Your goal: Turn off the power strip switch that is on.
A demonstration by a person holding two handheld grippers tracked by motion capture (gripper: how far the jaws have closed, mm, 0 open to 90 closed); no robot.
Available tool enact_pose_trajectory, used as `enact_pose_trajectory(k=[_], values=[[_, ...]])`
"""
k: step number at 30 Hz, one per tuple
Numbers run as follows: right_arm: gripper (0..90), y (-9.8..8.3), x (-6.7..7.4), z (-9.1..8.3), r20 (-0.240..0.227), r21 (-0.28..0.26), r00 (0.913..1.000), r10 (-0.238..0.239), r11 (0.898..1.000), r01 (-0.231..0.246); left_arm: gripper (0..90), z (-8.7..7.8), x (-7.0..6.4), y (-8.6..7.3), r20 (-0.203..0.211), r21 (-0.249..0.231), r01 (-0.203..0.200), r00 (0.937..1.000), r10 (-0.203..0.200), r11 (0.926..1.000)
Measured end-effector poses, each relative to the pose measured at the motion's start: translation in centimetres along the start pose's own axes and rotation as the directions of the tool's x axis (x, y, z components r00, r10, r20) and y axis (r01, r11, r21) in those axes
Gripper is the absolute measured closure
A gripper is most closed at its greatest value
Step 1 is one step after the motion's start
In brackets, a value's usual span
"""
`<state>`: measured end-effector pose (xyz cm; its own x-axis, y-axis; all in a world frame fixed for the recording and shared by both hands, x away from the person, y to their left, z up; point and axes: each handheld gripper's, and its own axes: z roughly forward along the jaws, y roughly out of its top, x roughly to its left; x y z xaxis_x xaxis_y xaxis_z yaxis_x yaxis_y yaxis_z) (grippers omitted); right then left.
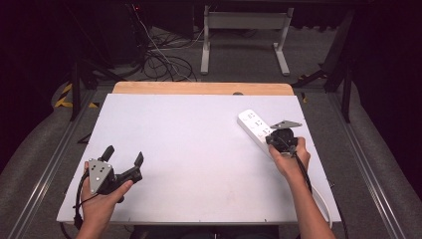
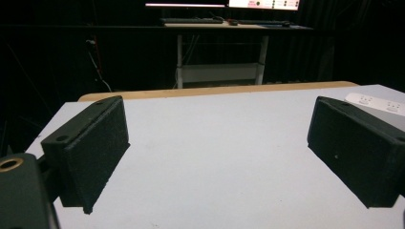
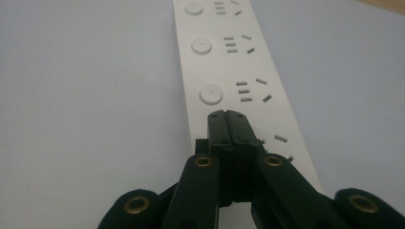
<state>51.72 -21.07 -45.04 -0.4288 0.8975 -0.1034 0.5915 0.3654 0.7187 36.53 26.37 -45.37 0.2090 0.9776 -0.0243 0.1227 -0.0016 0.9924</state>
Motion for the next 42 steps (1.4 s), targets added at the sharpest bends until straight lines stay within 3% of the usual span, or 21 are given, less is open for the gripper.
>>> enact_pose_trajectory(k=[13, 22, 30, 36, 42], values=[[90.0, 0.3, -0.6, -1.9, -0.001, -0.116, 0.9993, 0.036, 0.993, -0.036, 7.1, 0.0, 0.0, 0.0, -0.001, -0.001, 0.001, 1.0000, -0.001, 1.0000], [90.0, 0.1, -0.6, -4.4, -0.022, -0.242, 0.9995, 0.023, 0.970, -0.028, 7.1, 0.0, 0.0, 0.0, 0.000, -0.003, 0.001, 1.0000, -0.001, 1.0000], [90.0, -0.9, -0.2, -6.8, -0.048, -0.360, 0.9987, 0.016, 0.932, -0.033, 7.2, -0.1, 0.1, 0.1, -0.003, -0.004, 0.000, 1.0000, 0.000, 1.0000], [90.0, -1.5, 0.2, -8.6, -0.014, -0.482, 0.9999, 0.004, 0.876, -0.011, 7.2, -0.1, 0.2, 0.1, -0.010, -0.011, 0.002, 0.9999, -0.002, 0.9999], [90.0, -2.4, 0.9, -9.6, 0.005, -0.537, 0.9998, 0.020, 0.844, -0.014, 7.2, -0.1, 0.2, 0.1, -0.013, -0.010, 0.002, 0.9999, -0.002, 1.0000]])
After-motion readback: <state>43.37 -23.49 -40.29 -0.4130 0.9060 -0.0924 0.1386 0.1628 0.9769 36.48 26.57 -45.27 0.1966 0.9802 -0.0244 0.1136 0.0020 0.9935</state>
